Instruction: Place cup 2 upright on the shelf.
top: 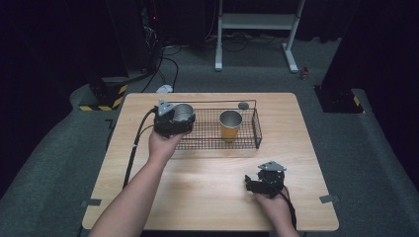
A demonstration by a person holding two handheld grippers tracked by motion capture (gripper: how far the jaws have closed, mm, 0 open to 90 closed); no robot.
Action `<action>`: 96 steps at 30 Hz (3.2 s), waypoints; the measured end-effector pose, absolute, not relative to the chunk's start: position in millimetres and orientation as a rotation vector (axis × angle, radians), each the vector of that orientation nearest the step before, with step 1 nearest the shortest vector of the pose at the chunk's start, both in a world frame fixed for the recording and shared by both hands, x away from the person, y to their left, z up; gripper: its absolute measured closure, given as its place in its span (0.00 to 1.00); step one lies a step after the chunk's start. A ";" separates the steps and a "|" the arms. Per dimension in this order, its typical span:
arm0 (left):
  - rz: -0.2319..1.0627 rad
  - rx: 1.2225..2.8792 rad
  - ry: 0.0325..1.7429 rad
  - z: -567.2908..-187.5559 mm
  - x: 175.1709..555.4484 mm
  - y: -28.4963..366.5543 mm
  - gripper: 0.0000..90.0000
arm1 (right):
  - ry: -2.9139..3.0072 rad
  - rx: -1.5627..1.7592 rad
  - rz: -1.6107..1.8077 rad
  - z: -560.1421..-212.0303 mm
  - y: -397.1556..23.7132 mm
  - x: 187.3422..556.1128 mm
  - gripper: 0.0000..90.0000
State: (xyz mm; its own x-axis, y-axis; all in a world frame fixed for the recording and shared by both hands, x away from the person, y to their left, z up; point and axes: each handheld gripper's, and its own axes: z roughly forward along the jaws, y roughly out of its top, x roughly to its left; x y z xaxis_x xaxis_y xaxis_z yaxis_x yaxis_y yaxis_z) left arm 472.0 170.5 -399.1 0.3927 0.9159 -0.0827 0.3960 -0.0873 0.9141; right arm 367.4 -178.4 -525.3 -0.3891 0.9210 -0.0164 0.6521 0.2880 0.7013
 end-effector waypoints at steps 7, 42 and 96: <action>0.650 1.669 1.214 -410.8 487.2 173.7 0.16 | 2.142 1.409 0.864 -525.4 -178.5 367.5 0.13; 0.654 1.798 1.285 -456.2 509.4 147.5 0.16 | 2.132 1.420 0.863 -525.3 -177.4 367.1 0.14; 0.548 1.900 1.402 -469.1 517.4 149.6 0.09 | 2.127 1.427 0.861 -525.1 -176.7 366.6 0.14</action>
State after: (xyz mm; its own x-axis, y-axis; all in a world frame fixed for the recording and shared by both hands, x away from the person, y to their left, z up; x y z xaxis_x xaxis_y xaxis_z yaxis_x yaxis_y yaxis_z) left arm 517.4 149.6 -469.1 0.3239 0.9436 -0.0692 0.6462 -0.1672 0.7446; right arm 366.6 -176.7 -525.1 -0.3736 0.9275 -0.0140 0.6565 0.2750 0.7024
